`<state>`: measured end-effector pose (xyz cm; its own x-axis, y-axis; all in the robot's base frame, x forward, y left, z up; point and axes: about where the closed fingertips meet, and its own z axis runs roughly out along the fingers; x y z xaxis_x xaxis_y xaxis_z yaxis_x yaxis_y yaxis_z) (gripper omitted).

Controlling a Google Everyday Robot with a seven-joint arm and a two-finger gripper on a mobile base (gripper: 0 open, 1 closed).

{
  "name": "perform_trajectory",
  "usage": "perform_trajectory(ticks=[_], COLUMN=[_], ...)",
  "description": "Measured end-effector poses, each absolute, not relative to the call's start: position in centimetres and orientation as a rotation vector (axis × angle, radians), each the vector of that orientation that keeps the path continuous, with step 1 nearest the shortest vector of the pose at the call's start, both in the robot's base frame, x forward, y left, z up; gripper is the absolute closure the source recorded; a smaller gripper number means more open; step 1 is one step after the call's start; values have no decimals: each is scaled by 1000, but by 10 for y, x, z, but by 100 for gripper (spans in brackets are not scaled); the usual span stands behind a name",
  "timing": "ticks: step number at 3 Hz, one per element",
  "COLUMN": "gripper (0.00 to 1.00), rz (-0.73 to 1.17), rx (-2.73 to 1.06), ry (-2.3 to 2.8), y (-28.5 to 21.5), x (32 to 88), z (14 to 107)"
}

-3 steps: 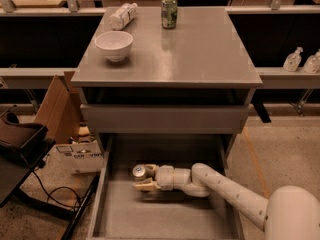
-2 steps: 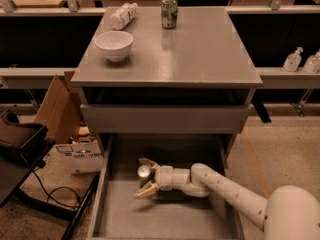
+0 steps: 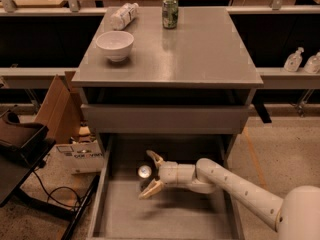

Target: Place redbull can into middle drawer

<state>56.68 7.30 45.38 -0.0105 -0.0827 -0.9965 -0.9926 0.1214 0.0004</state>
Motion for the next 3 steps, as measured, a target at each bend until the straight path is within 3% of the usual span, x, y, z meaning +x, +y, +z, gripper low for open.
perform_trajectory(ticks=[3], gripper=[0], rz=[811], rx=[-1393], ry=[1572], y=[-45], x=[496], z=[580])
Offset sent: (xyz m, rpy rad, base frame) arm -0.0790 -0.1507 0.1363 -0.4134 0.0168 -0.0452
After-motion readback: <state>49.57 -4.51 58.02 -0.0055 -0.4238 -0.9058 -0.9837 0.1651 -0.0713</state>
